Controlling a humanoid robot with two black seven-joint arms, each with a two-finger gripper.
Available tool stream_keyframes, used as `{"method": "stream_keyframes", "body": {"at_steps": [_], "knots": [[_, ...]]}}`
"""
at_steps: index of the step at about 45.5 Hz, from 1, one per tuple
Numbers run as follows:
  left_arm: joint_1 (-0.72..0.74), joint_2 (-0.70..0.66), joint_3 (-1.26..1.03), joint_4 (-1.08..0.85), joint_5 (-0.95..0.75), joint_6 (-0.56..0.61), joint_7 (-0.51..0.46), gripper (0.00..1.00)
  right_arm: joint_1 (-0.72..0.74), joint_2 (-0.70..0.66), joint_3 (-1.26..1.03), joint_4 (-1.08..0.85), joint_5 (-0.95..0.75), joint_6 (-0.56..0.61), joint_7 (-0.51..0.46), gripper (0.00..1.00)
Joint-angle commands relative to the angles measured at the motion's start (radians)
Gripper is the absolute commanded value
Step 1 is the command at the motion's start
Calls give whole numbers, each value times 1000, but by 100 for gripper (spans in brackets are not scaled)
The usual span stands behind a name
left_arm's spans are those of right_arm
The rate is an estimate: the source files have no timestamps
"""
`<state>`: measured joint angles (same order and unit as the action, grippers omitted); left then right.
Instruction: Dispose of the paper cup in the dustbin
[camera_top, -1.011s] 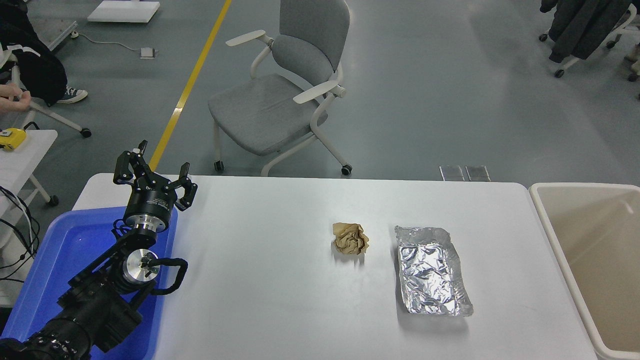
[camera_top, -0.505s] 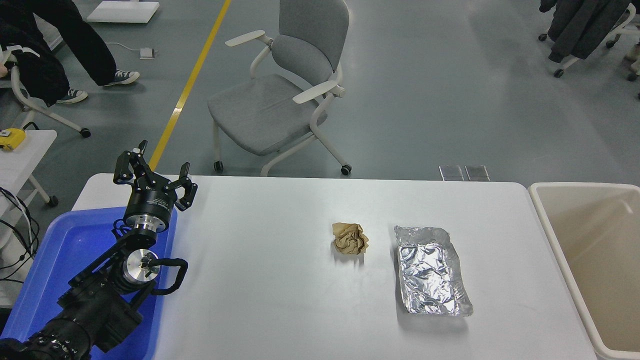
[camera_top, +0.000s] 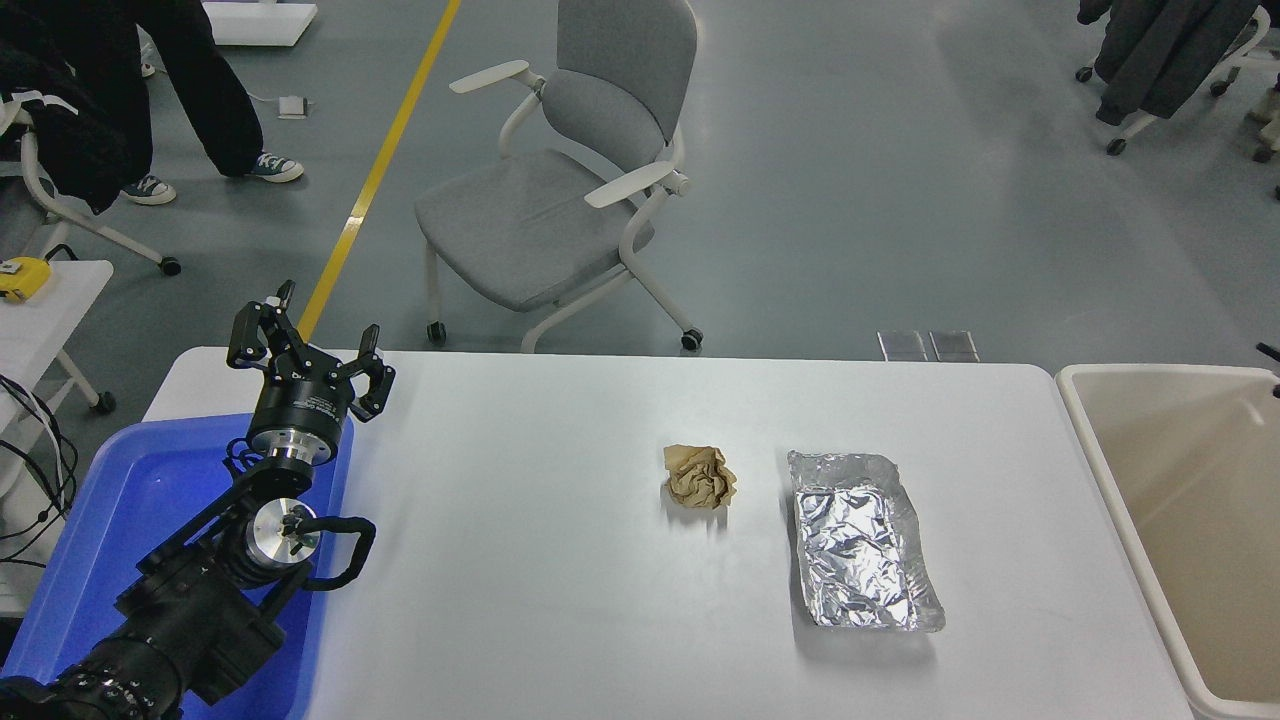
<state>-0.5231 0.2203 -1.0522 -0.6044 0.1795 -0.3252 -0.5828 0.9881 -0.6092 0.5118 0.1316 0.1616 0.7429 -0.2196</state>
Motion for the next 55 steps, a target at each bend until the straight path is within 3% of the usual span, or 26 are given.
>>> {"method": "stream_keyframes", "body": {"at_steps": [1,10,20,31,39,55], "knots": [[2,1,0,0,0,0,0,100,37,54,-3,52,-53,18,14,100],[2,-1,1,0,0,0,0,100,4,0,2,244,-82,-31,49,100],[2,1,0,0,0,0,0,100,-31,-70,20,557,-252,-269,154,100],[2,1,0,0,0,0,0,100,-75,-60,14,787,-390,-569,266,100],[2,-1,0,0,0,0,0,100,-137,-17,59,839,-376,-577,327,99],[2,1,0,0,0,0,0,100,-195,106,119,803,-384,-585,330,99]]}}
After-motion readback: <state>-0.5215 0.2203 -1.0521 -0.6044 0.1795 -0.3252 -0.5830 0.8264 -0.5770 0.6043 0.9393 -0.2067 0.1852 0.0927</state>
